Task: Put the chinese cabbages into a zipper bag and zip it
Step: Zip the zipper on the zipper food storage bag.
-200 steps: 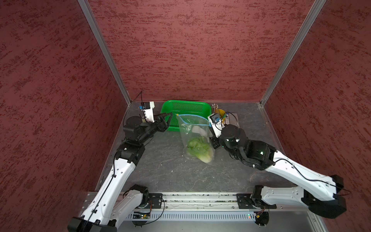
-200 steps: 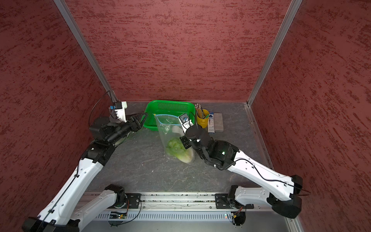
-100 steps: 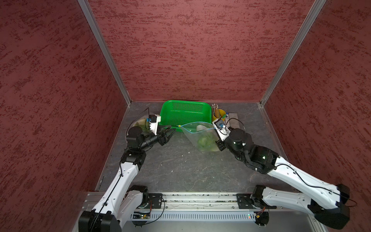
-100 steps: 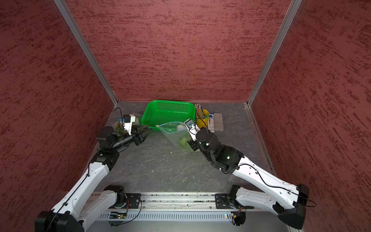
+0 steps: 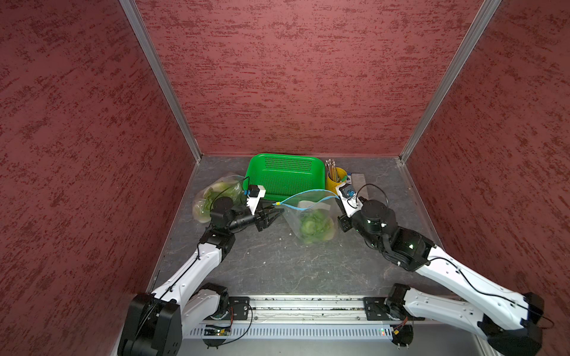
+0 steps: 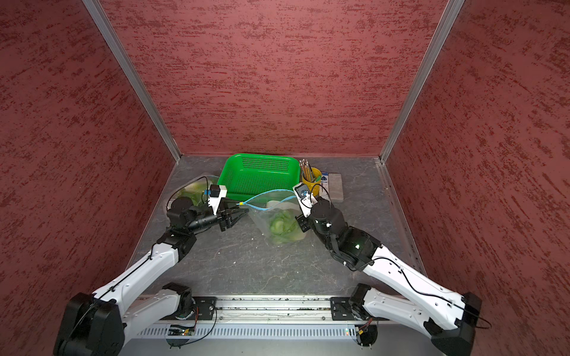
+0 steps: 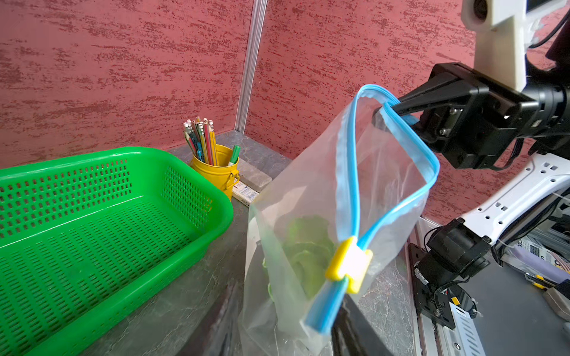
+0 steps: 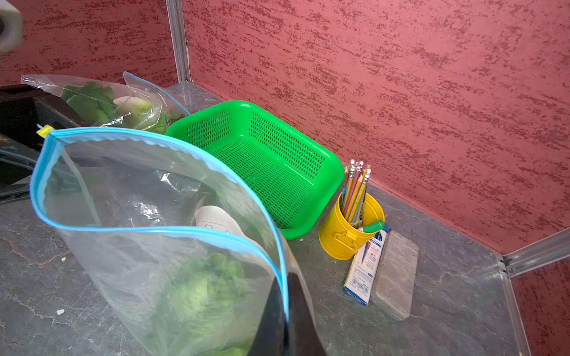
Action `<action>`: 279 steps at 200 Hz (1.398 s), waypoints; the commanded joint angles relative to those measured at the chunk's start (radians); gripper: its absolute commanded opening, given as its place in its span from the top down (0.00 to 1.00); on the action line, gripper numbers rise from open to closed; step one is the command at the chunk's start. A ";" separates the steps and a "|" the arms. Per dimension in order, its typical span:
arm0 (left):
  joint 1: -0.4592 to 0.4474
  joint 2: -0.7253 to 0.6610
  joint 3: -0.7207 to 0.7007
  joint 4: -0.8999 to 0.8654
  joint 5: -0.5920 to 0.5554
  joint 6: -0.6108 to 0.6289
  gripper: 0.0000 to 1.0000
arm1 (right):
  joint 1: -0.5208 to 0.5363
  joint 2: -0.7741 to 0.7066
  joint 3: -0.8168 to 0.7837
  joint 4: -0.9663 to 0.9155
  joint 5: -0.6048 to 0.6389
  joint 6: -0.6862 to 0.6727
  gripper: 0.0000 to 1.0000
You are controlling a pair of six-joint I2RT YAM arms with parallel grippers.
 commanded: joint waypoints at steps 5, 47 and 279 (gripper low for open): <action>0.000 0.051 0.012 0.095 -0.011 0.024 0.56 | -0.014 -0.039 -0.012 0.051 -0.034 0.029 1.00; -0.013 0.079 0.021 0.147 0.041 0.002 0.64 | -0.029 -0.042 -0.024 0.064 -0.046 0.030 1.00; -0.121 -0.063 0.359 -0.468 -0.050 0.261 1.00 | -0.033 0.250 0.520 -0.247 -0.489 -0.102 0.65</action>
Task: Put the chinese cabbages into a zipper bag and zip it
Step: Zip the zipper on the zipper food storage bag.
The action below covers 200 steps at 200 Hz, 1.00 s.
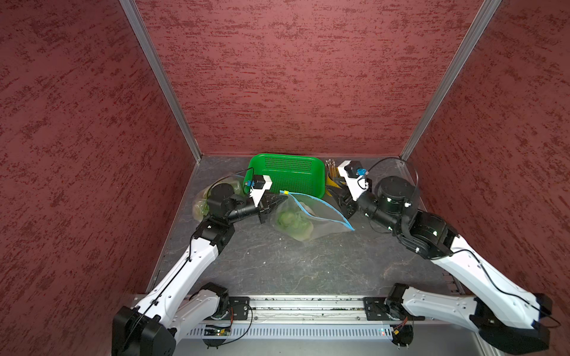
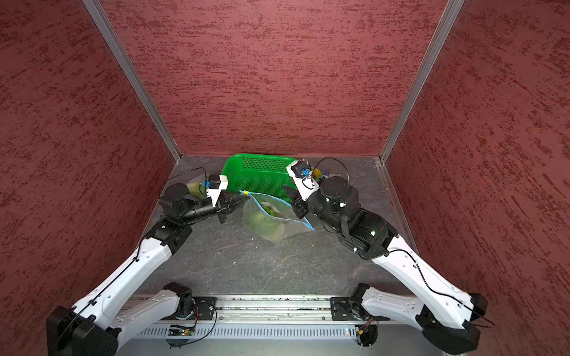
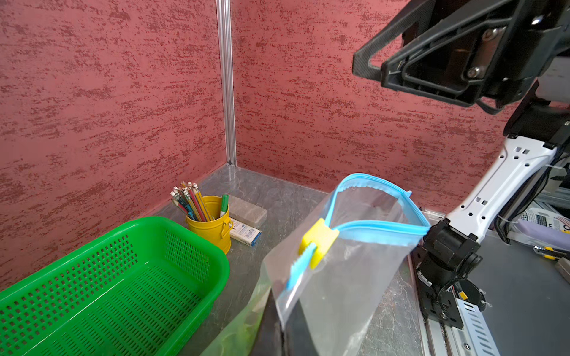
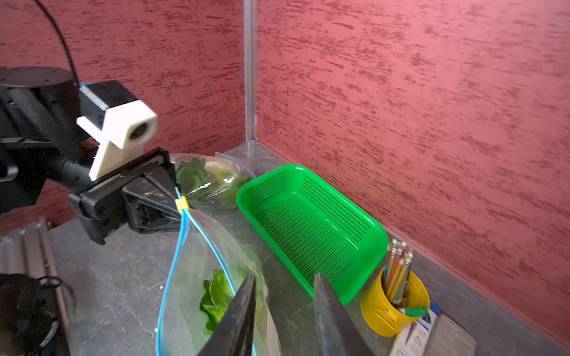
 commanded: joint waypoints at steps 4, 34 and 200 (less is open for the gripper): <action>-0.029 -0.005 0.079 -0.169 -0.034 0.087 1.00 | -0.003 0.123 0.110 -0.096 -0.180 -0.061 0.65; -0.035 -0.008 0.101 -0.197 -0.063 0.089 1.00 | 0.012 0.226 0.200 -0.104 -0.232 -0.066 0.65; -0.064 -0.017 0.129 -0.260 -0.119 0.112 1.00 | 0.026 0.363 0.301 -0.092 -0.375 -0.126 0.67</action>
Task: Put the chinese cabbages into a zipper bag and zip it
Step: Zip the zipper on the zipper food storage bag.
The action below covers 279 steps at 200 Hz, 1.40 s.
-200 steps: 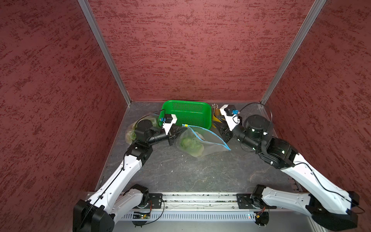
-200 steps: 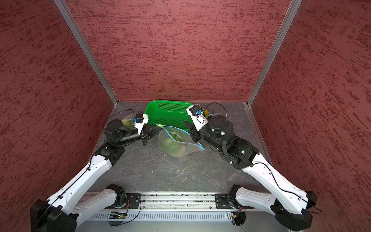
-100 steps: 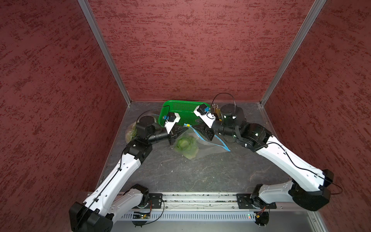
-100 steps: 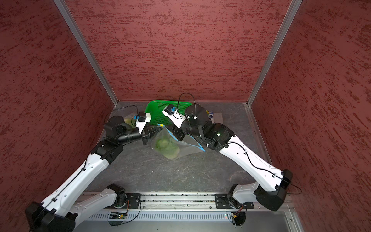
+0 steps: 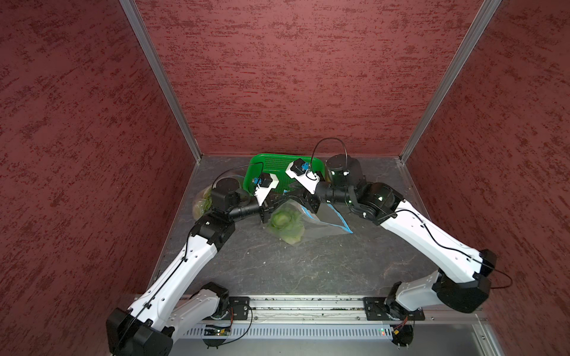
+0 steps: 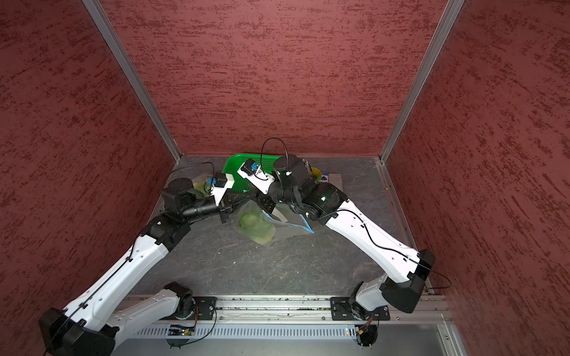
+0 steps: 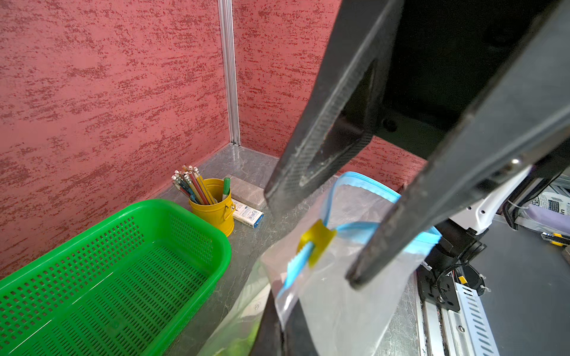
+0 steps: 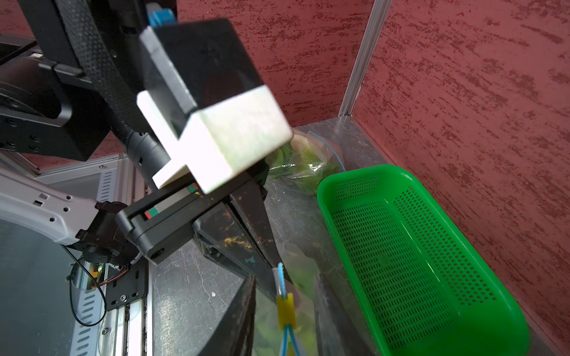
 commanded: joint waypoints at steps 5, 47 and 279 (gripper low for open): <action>-0.005 -0.026 0.019 -0.025 -0.019 0.023 1.00 | 0.006 -0.007 0.020 0.011 -0.029 -0.008 0.68; -0.005 -0.035 0.020 -0.028 -0.022 0.022 1.00 | 0.005 -0.009 0.010 -0.006 0.037 -0.021 0.68; 0.000 -0.034 0.121 -0.174 0.008 0.072 0.77 | 0.004 0.007 0.023 0.054 -0.033 -0.042 0.90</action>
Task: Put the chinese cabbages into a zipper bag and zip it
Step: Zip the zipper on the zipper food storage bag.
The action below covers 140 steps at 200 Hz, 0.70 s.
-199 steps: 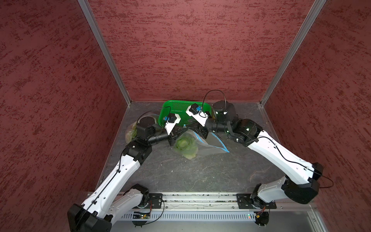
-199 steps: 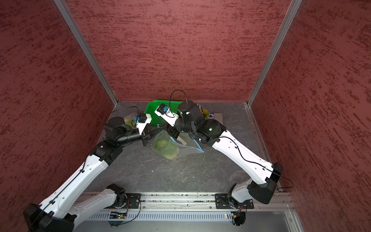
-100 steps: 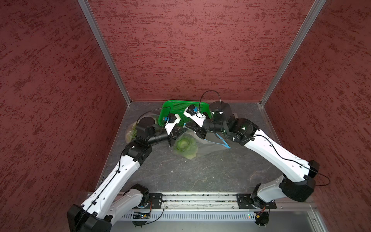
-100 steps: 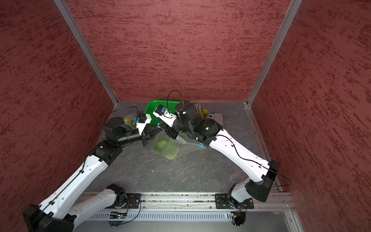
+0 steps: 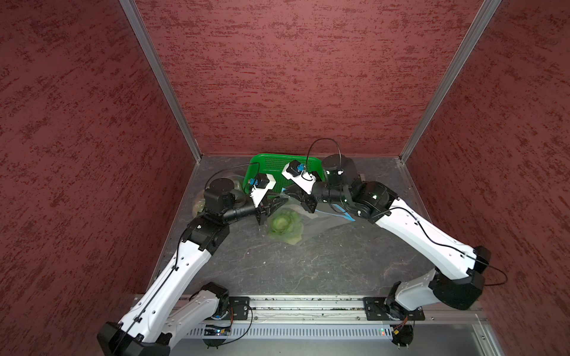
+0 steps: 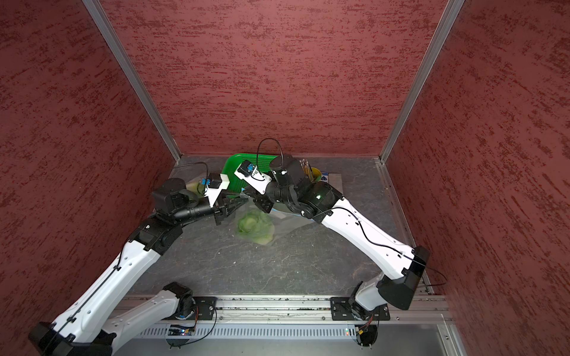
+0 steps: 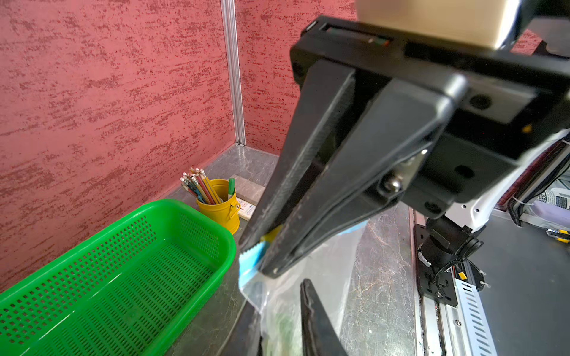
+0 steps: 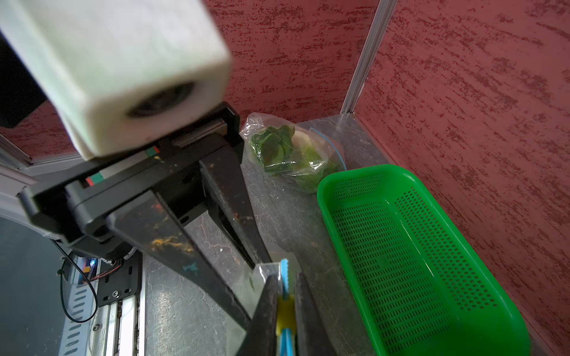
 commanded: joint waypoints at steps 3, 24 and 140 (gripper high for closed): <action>0.001 0.020 0.049 -0.034 0.030 0.031 0.77 | 0.004 -0.026 0.009 0.050 -0.031 -0.011 0.90; 0.005 0.041 0.062 -0.029 0.033 0.030 0.78 | 0.004 -0.056 0.002 0.066 -0.037 -0.011 0.90; 0.008 0.032 0.058 0.042 0.039 0.005 1.00 | -0.018 -0.106 -0.077 0.103 -0.030 0.008 0.88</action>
